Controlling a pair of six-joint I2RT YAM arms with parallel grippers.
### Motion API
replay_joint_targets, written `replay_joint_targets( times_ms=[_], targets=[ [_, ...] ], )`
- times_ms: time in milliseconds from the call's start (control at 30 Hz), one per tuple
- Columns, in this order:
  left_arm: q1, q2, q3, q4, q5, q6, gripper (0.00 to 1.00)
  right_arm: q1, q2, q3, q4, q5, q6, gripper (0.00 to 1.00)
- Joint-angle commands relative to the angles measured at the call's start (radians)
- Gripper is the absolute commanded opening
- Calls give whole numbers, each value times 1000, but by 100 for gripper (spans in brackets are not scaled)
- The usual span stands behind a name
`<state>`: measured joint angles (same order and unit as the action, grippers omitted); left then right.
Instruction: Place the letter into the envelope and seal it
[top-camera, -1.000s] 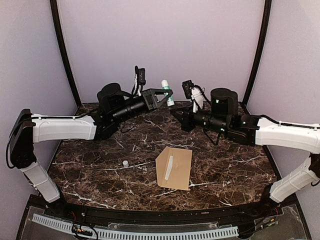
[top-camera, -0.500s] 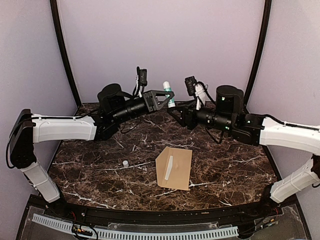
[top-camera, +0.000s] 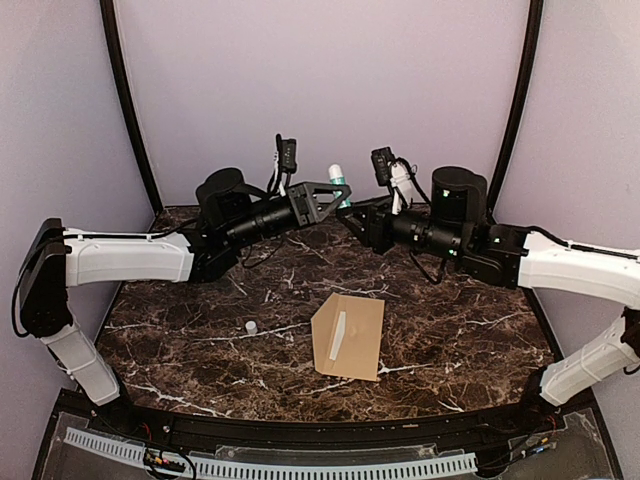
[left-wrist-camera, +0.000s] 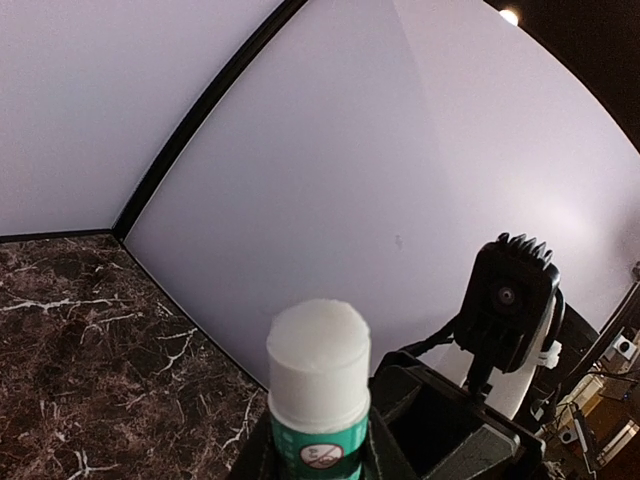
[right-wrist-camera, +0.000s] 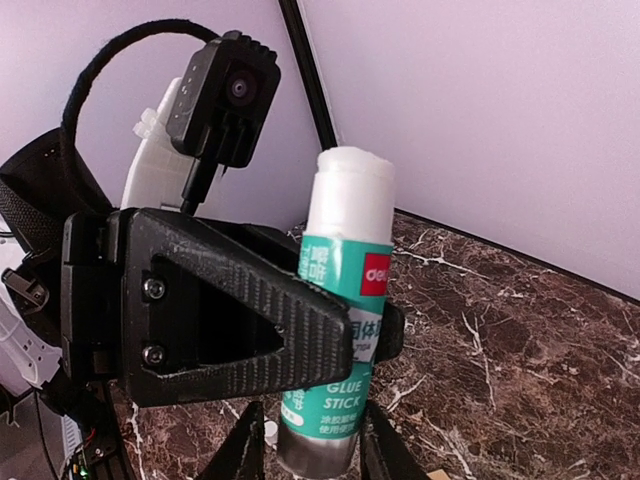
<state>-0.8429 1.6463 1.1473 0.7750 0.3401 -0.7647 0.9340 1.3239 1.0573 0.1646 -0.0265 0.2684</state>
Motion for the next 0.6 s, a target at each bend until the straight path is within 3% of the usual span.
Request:
replay_joint_targets(
  times_ms=[0, 233, 400, 567],
  targets=[
    [-5, -17, 11, 23, 13, 17, 0, 5, 8, 30, 26, 22, 14, 27],
    [-5, -18, 16, 22, 16, 21, 0, 4, 6, 25, 16, 22, 17, 24],
    [-5, -19, 12, 32, 36, 28, 0, 5, -2, 17, 19, 19, 16, 5],
    [-5, -20, 1, 99, 129, 37, 0, -12, -14, 8, 35, -63, 26, 0]
  ],
)
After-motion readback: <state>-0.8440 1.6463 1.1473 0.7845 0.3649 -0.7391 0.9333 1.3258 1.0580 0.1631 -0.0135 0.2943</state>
